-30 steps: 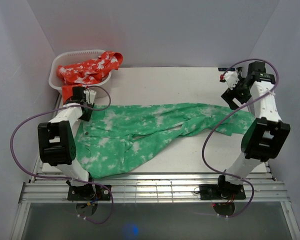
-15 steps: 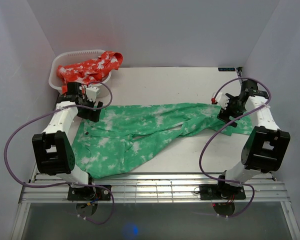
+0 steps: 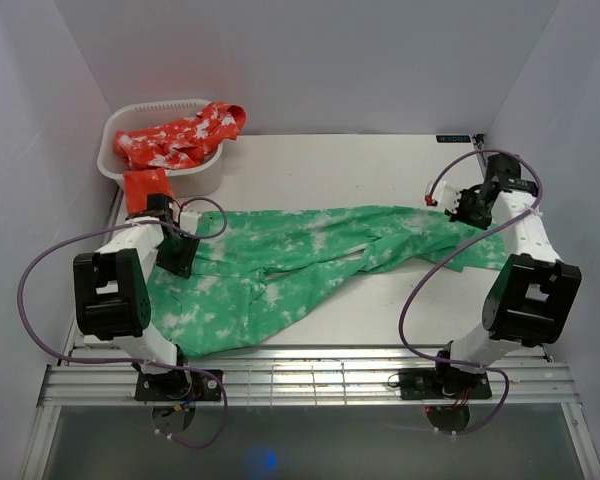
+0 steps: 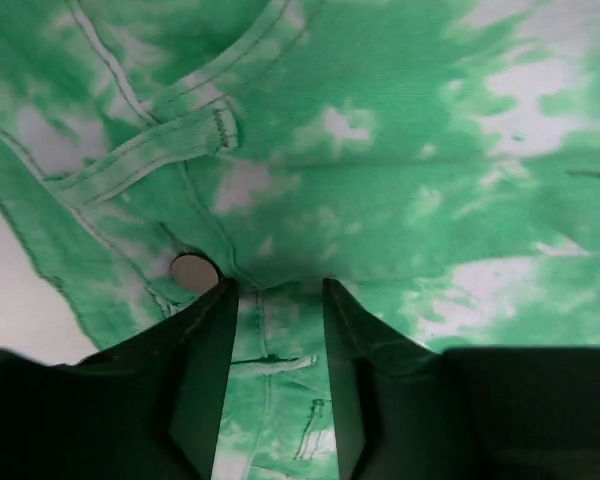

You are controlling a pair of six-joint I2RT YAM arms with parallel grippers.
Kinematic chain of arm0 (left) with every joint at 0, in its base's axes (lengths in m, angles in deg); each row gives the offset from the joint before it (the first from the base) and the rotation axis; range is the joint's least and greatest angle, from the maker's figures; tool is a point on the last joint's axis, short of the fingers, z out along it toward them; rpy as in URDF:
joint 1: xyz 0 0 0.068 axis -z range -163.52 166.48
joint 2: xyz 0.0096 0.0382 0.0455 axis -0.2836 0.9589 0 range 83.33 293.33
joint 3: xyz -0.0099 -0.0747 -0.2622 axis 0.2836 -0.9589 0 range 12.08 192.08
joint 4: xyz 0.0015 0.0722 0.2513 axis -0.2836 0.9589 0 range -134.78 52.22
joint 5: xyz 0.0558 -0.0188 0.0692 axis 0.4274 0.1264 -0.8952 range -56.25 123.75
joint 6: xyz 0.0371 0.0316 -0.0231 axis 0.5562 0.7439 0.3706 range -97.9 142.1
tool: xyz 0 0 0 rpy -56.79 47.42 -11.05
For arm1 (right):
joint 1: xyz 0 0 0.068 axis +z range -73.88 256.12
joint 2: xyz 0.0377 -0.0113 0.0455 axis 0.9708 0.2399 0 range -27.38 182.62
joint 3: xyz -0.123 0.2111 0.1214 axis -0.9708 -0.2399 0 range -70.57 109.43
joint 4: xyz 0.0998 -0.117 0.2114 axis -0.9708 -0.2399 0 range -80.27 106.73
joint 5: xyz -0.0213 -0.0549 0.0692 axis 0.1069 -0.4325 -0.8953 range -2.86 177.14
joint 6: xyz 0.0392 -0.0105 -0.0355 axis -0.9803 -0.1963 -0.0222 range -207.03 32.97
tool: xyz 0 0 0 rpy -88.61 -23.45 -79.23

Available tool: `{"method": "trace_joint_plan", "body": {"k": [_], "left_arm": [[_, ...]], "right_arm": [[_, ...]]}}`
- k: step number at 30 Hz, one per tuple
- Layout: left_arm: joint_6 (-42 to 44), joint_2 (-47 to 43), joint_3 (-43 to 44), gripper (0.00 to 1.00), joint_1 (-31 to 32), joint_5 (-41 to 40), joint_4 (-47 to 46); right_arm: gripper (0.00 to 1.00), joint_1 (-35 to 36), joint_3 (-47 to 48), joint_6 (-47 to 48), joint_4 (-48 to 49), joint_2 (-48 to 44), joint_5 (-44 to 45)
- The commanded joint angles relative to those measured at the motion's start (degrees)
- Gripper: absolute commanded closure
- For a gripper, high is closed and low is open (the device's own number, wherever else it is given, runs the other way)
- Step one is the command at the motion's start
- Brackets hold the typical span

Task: Fold and stack the trousers
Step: Flatten the trousers out

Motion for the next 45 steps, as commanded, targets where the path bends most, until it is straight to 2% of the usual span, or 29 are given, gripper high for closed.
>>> {"method": "trace_joint_plan", "body": {"k": [1, 2, 4, 5, 8, 10, 11, 12, 13, 15, 16, 18, 22, 30, 35, 39, 41, 43, 45], "left_arm": [[-1.18, 2.93, -0.96, 0.56, -1.51, -5.20, -5.77], [-1.44, 4.59, -0.53, 0.65, -1.86, -5.21, -6.39], [-2.06, 6.27, 0.35, 0.75, -2.83, -7.30, -7.53], [-2.58, 7.49, 1.14, 0.85, -3.01, -7.40, -7.98], [-2.94, 8.82, 2.11, 0.97, -3.45, -7.05, -9.30], [-3.29, 9.53, 2.99, 0.94, -3.45, -5.14, -8.95], [-3.38, 9.62, 3.25, 0.91, -3.45, -3.82, -8.60], [-3.29, 9.53, 3.61, 0.86, -3.53, -3.02, -8.33], [-3.12, 9.01, 3.70, 0.77, -3.45, -2.23, -7.81], [-2.85, 8.48, 3.78, 0.68, -3.45, -1.96, -7.46], [-2.33, 8.21, 3.78, 0.63, -3.45, -1.96, -7.19], [-1.97, 7.77, 3.70, 0.61, -3.45, -1.96, -6.84], [-1.88, 7.16, 3.87, 0.59, -3.45, -1.61, -6.05], [-2.32, 7.86, 3.78, 0.56, -3.53, -0.99, -5.78], [-2.33, 9.09, 4.05, 0.57, -3.45, -1.17, -6.22], [-2.24, 9.97, 4.66, 0.58, -3.53, -1.60, -6.31], [-2.15, 10.49, 5.28, 0.58, -3.62, -1.43, -6.31], [-2.23, 10.85, 5.80, 0.59, -3.89, -1.34, -6.31], [-2.50, 11.55, 6.16, 0.65, -4.06, -1.25, -6.13]], "right_arm": [[0.92, -1.82, 6.69, 4.85, -7.80, -6.92, 0.79], [0.92, -2.44, 7.74, 6.44, -9.84, -7.89, 1.23], [0.92, -4.98, 8.02, 11.43, -14.15, -10.52, 2.29], [0.92, -7.08, 7.24, 13.21, -18.70, -11.41, 3.25], [0.92, -10.43, 3.81, 18.56, -19.98, -15.28, 4.14], [0.89, -12.19, 0.74, 18.33, -16.65, -17.12, 2.92], [0.82, -12.29, 0.20, 17.19, -15.94, -17.30, 0.99], [0.63, -12.29, 0.02, 16.22, -15.49, -17.31, -0.33], [0.51, -12.29, 0.28, 15.34, -15.49, -16.87, -2.17], [0.28, -10.54, 0.46, 12.63, -15.49, -15.73, -5.61], [0.24, -9.75, 0.46, 11.74, -15.14, -14.07, -5.97], [0.22, -8.34, 0.55, 10.51, -14.87, -11.96, -7.37], [0.22, -6.40, 1.16, 9.63, -14.35, -4.94, -9.13], [0.22, -1.31, -0.50, 8.13, -5.04, 1.85, -6.59], [0.28, 0.54, -2.87, 8.65, -1.35, 3.79, -3.78], [0.51, 1.16, -5.25, 10.93, -0.28, 4.40, -1.32], [0.55, 1.16, -7.52, 12.60, -0.29, 4.14, 1.13], [0.68, 1.16, -9.02, 14.19, 0.24, 3.18, 2.37], [0.83, 1.07, -8.86, 14.19, -0.63, 2.56, 3.17]]}}
